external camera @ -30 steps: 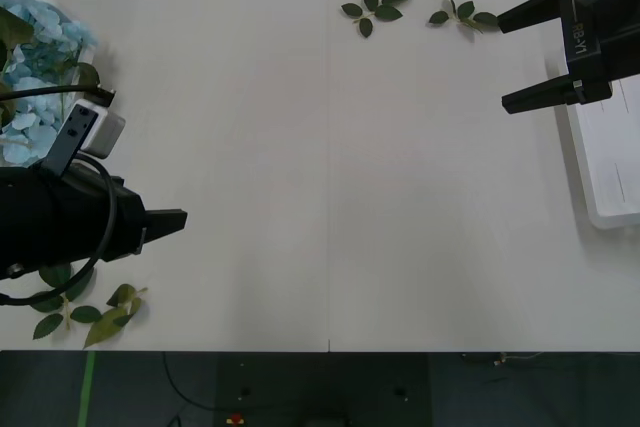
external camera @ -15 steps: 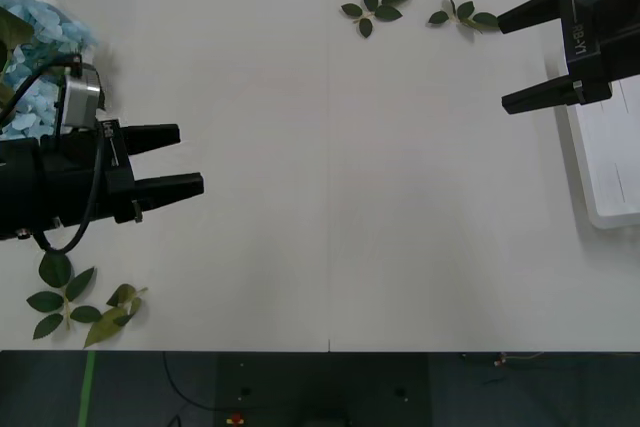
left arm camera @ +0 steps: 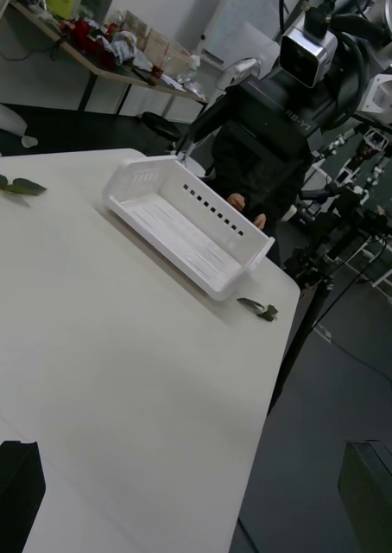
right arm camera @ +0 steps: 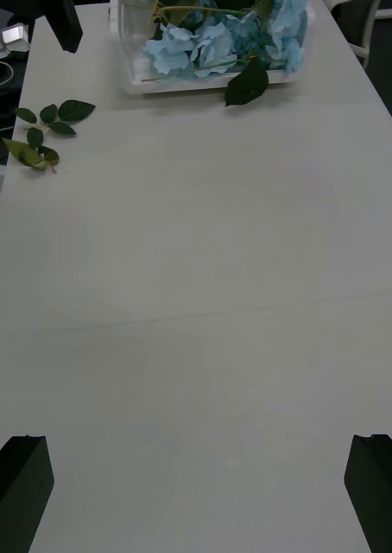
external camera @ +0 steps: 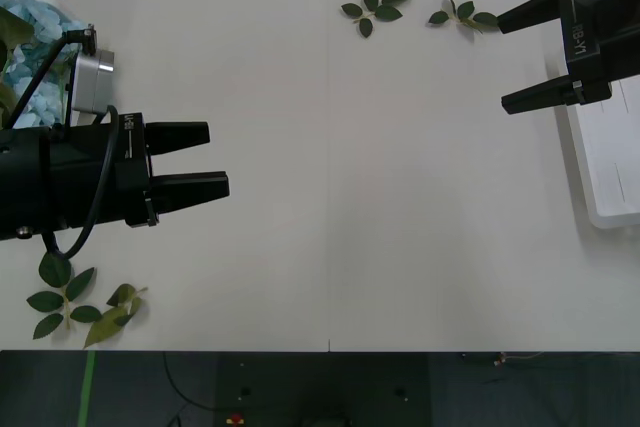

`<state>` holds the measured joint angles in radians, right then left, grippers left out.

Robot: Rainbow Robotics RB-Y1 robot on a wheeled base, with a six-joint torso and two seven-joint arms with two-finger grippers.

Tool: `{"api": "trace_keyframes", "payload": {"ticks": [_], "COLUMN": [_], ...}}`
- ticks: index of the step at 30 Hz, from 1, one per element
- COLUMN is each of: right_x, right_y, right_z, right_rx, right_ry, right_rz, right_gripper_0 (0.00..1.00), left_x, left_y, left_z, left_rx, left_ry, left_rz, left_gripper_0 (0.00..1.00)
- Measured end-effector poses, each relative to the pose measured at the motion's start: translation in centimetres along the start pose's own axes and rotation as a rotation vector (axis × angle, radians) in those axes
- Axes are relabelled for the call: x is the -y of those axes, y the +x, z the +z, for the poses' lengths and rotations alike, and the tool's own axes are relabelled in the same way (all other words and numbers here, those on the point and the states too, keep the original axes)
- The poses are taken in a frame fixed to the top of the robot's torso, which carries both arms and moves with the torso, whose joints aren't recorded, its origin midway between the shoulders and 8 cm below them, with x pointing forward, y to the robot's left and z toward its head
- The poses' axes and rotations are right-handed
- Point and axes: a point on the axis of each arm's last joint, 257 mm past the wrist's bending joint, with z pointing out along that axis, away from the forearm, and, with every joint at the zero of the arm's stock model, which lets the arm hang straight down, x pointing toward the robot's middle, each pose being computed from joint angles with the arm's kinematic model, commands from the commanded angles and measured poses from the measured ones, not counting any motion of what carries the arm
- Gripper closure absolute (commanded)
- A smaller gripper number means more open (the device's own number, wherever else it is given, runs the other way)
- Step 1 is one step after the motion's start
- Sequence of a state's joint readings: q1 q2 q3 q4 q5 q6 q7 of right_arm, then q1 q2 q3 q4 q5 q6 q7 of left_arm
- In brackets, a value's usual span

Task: Place the red flowers into the right box and the blue flowers into the left box. If a person shows an open palm, hand one flower to the person first, then continue sorting.

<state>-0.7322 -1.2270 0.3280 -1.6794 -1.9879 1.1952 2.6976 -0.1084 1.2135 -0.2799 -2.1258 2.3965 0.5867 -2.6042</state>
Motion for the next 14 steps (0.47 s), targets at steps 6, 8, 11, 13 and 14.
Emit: {"api": "trace_keyframes", "payload": {"ticks": [6,8,11,13,14], "right_x": [0.00,0.00,0.00,0.00,0.00], "right_y": [0.00,0.00,0.00,0.00,0.00], "right_z": [0.00,0.00,0.00,0.00,0.00], "right_rx": [0.000,0.000,0.000,0.000,0.000], "right_ry": [0.000,0.000,0.000,0.000,0.000], "right_rz": [0.000,0.000,0.000,0.000,0.000], "right_gripper_0": [0.00,0.00,0.00,0.00,0.00], "left_x": [-0.04,-0.04,-0.05,-0.06,-0.06], "left_y": [-1.03,-1.02,-1.02,-1.02,-1.02], "left_z": [0.12,0.12,0.12,0.12,0.12], "left_rx": [-0.002,-0.003,-0.003,-0.003,-0.003], "left_ry": [0.003,0.003,0.003,0.002,0.002], "left_rz": [0.037,0.037,0.038,0.038,0.038], "left_gripper_0": [0.00,0.00,0.00,0.00,0.00]}}
